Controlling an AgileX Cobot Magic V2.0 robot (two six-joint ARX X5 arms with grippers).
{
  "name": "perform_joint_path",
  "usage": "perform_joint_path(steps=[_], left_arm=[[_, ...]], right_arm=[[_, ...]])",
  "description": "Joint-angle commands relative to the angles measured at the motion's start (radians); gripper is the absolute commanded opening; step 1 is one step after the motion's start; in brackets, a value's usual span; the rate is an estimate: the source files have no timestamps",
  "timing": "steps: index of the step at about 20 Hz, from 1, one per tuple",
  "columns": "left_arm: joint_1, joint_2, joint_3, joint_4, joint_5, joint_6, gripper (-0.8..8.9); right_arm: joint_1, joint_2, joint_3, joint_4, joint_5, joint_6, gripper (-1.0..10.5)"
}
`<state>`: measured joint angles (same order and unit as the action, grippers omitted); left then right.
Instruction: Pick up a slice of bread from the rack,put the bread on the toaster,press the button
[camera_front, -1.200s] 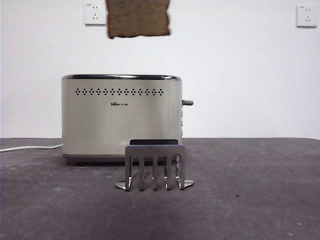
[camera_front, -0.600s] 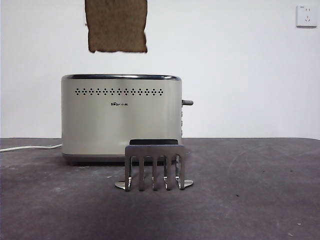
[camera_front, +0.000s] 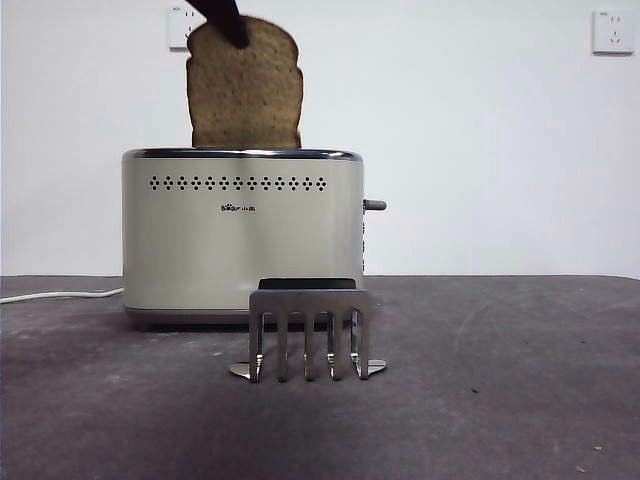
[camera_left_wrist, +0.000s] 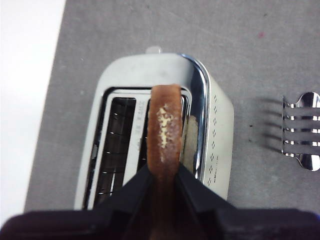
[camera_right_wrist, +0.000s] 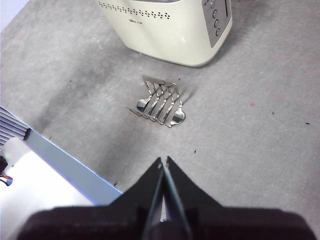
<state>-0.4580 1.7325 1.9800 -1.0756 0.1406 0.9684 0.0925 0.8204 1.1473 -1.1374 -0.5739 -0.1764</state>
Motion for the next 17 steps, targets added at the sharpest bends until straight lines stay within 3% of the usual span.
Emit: perform_joint_path(steps=[1, 10, 13, 14, 17], left_arm=[[0.01, 0.014, -0.003, 0.012, 0.019, 0.006, -0.09], [0.048, 0.106, -0.003, 0.019, 0.047, -0.011, 0.15], [0.055, 0.129, -0.003, 0.069, 0.047, -0.091, 3.39], [0.055, 0.129, -0.003, 0.077, 0.047, -0.107, 4.07], [0.055, 0.128, -0.003, 0.086, 0.043, -0.153, 4.17]], right_arm=[[0.003, 0.0, 0.002, -0.001, -0.004, -0.008, -0.1], [0.003, 0.012, 0.002, 0.0, -0.004, -0.009, -0.1], [0.003, 0.022, 0.002, 0.004, -0.003, -0.009, -0.1], [0.003, 0.024, 0.002, 0.006, -0.003, -0.009, -0.1], [0.003, 0.046, 0.002, 0.035, -0.004, -0.009, -0.1]])
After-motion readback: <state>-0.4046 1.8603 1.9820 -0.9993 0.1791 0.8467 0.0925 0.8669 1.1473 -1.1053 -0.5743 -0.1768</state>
